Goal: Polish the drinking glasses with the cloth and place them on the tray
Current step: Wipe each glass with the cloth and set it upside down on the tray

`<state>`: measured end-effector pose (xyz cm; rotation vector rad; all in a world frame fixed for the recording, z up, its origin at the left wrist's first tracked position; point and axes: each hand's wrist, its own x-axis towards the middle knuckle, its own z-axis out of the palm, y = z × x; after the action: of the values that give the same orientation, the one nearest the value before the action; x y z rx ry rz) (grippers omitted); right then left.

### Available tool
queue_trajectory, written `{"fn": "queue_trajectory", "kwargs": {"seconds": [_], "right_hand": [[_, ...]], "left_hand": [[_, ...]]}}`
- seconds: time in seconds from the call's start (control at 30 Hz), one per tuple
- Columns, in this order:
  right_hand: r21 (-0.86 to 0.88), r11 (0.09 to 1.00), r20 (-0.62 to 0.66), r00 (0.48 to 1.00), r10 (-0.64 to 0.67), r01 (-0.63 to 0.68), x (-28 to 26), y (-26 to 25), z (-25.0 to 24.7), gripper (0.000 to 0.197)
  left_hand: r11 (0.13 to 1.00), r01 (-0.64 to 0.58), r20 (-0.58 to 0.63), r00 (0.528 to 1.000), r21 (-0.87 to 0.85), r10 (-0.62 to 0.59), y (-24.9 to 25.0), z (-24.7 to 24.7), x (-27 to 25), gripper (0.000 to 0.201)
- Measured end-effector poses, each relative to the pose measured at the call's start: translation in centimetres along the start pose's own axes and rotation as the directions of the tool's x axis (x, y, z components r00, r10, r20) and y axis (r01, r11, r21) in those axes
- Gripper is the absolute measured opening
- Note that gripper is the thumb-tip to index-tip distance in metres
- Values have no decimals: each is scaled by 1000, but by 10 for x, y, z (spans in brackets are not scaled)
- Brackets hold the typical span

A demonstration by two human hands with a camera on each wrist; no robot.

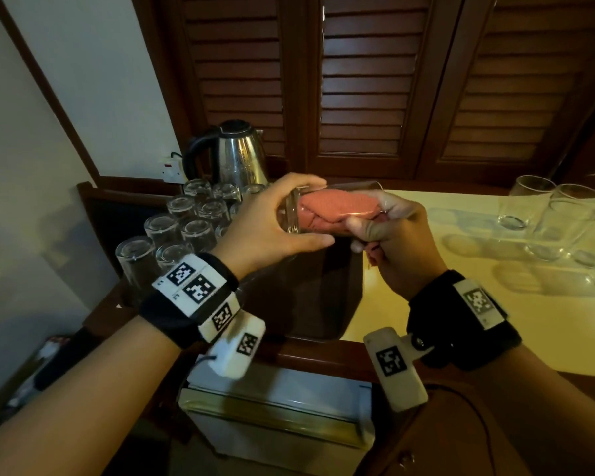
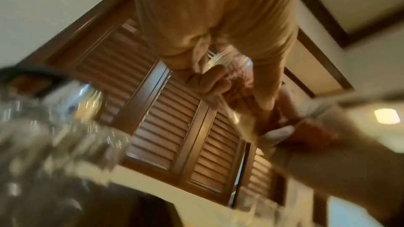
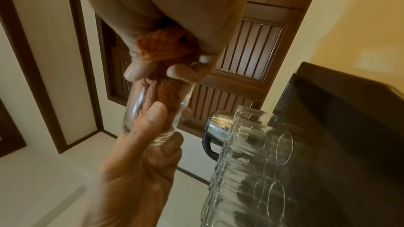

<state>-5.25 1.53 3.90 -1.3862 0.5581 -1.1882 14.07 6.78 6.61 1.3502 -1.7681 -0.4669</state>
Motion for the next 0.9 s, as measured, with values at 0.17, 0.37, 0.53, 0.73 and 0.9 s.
{"fn": "queue_trajectory", "kwargs": {"seconds": [0.17, 0.37, 0.53, 0.73, 0.9], "right_hand": [[-171, 982, 26, 997, -73, 77, 0, 2, 0, 31], [48, 995, 21, 996, 91, -92, -3, 9, 5, 34], [-143, 987, 1, 997, -72, 71, -10, 2, -4, 18], [-13, 1000, 61, 998, -4, 4, -10, 2, -5, 22], [-46, 999, 14, 1000, -18, 18, -15, 3, -6, 21]], "left_hand": [[830, 328, 68, 940, -452, -334, 6, 12, -2, 58], [985, -116, -47, 991, 124, 123, -10, 3, 2, 74], [799, 376, 195, 926, -468, -322, 7, 8, -1, 60], [994, -99, -32, 994, 50, 101, -3, 3, -2, 72], [956, 242, 87, 969, -164, -230, 0, 7, -4, 83]]}}
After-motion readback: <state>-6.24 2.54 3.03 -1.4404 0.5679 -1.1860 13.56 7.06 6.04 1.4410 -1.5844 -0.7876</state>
